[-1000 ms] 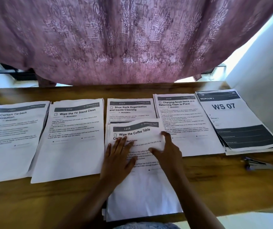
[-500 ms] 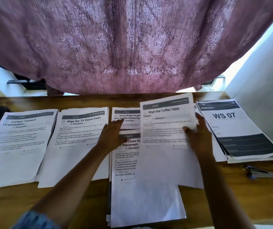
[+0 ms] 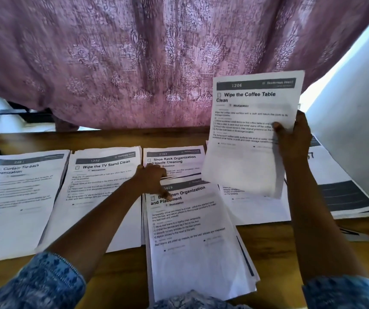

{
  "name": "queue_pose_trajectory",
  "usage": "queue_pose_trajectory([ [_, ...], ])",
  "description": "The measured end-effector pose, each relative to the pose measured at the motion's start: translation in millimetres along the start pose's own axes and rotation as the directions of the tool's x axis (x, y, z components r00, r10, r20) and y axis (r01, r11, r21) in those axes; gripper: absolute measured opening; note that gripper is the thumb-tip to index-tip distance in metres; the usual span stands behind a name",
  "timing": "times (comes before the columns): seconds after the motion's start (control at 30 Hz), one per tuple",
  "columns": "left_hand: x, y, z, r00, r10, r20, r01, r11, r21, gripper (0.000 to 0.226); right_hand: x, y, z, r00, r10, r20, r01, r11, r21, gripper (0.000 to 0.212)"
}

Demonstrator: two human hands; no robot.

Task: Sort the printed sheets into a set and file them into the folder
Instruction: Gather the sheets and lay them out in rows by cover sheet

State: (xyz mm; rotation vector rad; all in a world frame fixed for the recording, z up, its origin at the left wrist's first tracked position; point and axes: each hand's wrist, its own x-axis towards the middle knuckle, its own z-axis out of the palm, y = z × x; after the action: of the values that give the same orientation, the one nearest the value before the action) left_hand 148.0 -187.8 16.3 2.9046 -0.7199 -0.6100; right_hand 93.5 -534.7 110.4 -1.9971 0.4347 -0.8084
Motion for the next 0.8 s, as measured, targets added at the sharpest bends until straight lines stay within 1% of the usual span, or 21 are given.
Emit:
queue_pose_trajectory([
  [0.07, -2.2, 1.0, 0.8, 1.0, 0.019, -0.015, -0.019, 1.0, -0.008, 0.076, 6.8, -3.6, 7.6, 1.0, -0.015, -0.01, 0.015, 1.0, 0.025, 0.044],
  [0.13, -6.9, 2.0, 3.8, 0.999, 0.042, -0.035, -0.045, 0.995, -0.088, 0.074, 12.1, -4.9, 14.1, 1.0, -0.011, -0.025, 0.012, 0.999, 0.04, 0.044],
  [0.2, -13.4, 3.8, 6.1, 0.998, 0.035, -0.043, -0.043, 0.982, -0.186, 0.071, 16.1, -7.9, 21.1, 1.0, 0.0, -0.031, 0.002, 0.998, 0.059, 0.045],
  [0.3, -22.8, 7.2, 5.8, 0.996, 0.042, -0.072, -0.059, 0.966, -0.251, 0.054, 20.7, -10.2, 29.8, 0.999, 0.007, -0.037, -0.003, 0.996, 0.091, 0.044],
  [0.37, -33.4, 11.6, 2.3, 0.99, 0.063, -0.125, -0.098, 0.951, -0.292, 0.046, 23.1, -13.0, 34.6, 0.999, -0.004, -0.034, 0.009, 0.991, 0.13, 0.041],
  [0.47, -57.1, 16.3, -9.1, 0.969, 0.114, -0.219, -0.185, 0.922, -0.34, 0.033, 25.5, -20.7, 42.5, 1.0, 0.008, -0.013, -0.005, 0.965, 0.263, 0.033],
  [0.53, -77.5, 11.3, -22.2, 0.963, 0.134, -0.236, -0.226, 0.878, -0.422, 0.022, 28.5, -20.2, 51.9, 0.996, 0.072, 0.054, -0.087, 0.932, 0.351, 0.032],
  [0.57, -88.7, 6.0, -30.3, 0.961, 0.141, -0.237, -0.239, 0.855, -0.46, 0.019, 28.9, -18.5, 57.6, 0.986, 0.116, 0.12, -0.151, 0.925, 0.349, 0.032],
  [0.63, -109.3, -8.7, -46.6, 0.967, 0.115, -0.227, -0.227, 0.792, -0.567, 0.015, 24.2, -10.2, 69.6, 0.935, 0.193, 0.296, -0.283, 0.91, 0.303, 0.035],
  [0.67, -120.6, -19.9, -53.6, 0.971, 0.085, -0.223, -0.209, 0.755, -0.622, 0.013, 17.5, -6.8, 76.8, 0.903, 0.207, 0.377, -0.328, 0.898, 0.292, 0.036],
  [0.73, -143.3, -46.2, -63.6, 0.972, 0.009, -0.233, -0.175, 0.688, -0.704, 0.019, -2.2, -3.5, 91.3, 0.863, 0.199, 0.464, -0.343, 0.905, 0.25, 0.029],
  [0.77, -153.9, -60.5, -65.4, 0.97, -0.006, -0.245, -0.176, 0.678, -0.714, 0.019, -15.1, -2.6, 98.2, 0.849, 0.202, 0.489, -0.348, 0.91, 0.227, 0.025],
  [0.8, -164.5, -72.4, -67.0, 0.967, -0.007, -0.253, -0.182, 0.68, -0.711, 0.028, -27.5, 0.5, 106.5, 0.838, 0.203, 0.507, -0.355, 0.907, 0.225, 0.024],
])
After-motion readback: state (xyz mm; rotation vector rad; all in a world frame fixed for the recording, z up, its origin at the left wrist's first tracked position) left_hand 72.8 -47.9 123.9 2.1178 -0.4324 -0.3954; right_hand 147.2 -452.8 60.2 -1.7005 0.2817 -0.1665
